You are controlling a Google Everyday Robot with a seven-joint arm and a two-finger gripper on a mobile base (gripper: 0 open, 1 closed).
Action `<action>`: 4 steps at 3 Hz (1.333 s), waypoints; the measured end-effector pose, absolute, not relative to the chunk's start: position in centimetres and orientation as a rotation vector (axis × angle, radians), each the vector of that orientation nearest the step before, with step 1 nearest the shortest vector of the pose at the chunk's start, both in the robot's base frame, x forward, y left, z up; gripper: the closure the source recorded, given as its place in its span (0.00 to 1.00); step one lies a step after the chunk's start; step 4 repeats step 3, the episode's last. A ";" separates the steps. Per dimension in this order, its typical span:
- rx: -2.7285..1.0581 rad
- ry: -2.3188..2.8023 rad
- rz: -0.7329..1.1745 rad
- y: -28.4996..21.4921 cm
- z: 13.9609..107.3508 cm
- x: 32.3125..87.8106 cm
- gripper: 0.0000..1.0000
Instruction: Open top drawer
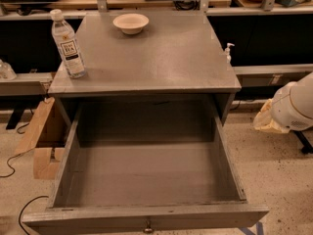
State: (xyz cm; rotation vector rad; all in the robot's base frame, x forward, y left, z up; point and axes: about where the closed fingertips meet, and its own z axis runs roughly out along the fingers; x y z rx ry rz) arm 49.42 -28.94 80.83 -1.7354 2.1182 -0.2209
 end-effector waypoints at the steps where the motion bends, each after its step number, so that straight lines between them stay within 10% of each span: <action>1: -1.739 2.117 -0.220 -28.8 80.8 49.4 0.05; 4: -1.740 2.116 -0.220 -28.8 80.8 49.4 0.00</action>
Offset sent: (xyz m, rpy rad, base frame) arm -0.0001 0.0007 -0.0001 -0.0005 0.0005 0.0015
